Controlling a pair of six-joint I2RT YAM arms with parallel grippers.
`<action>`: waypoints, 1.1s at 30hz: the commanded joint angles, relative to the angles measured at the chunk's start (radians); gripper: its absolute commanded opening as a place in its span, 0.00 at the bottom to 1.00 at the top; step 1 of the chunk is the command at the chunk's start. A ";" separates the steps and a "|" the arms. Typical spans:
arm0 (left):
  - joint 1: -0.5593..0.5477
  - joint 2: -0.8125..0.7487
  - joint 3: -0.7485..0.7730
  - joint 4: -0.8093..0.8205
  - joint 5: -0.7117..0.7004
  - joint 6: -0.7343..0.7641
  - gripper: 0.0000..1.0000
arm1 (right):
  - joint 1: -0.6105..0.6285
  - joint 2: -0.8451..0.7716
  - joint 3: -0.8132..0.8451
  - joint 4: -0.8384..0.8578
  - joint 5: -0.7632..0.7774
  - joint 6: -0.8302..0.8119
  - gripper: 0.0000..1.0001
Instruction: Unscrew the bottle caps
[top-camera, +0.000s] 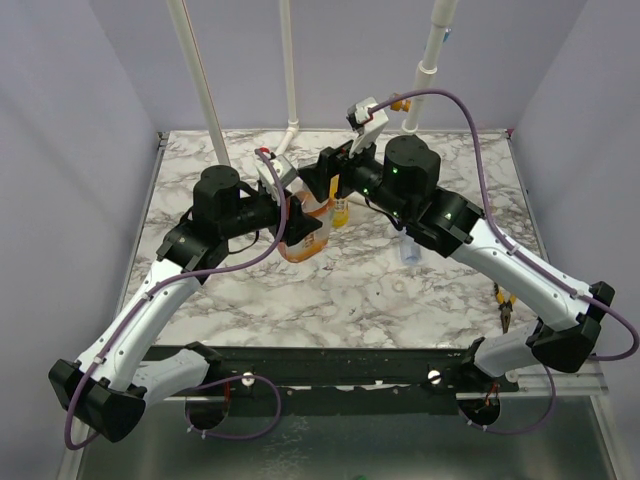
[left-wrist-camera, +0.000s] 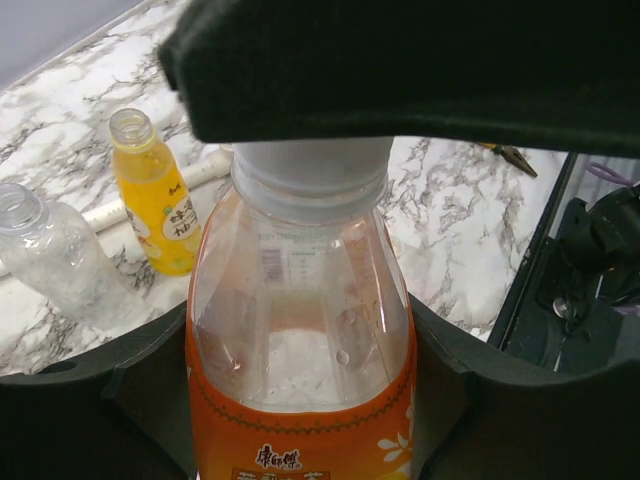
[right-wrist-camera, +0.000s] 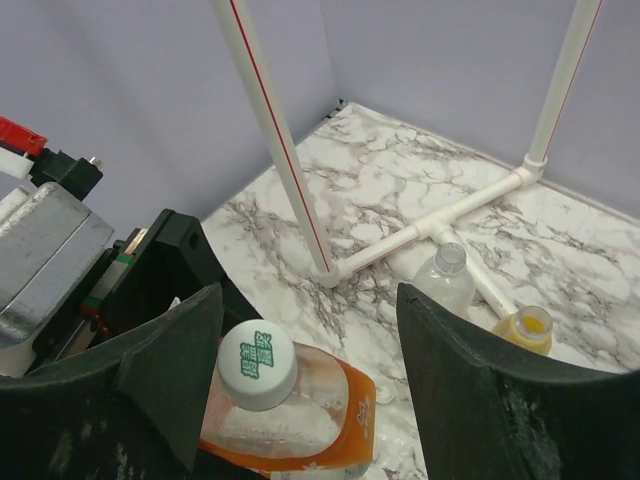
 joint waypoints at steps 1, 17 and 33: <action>-0.003 -0.010 0.001 0.003 -0.071 0.016 0.00 | 0.001 -0.009 0.017 -0.014 0.019 0.031 0.73; -0.003 -0.007 0.000 0.022 -0.083 0.008 0.00 | 0.001 0.027 -0.028 0.004 -0.046 0.134 0.62; -0.004 -0.012 0.014 0.023 0.029 -0.014 0.00 | -0.009 0.014 -0.043 0.013 -0.072 0.133 0.01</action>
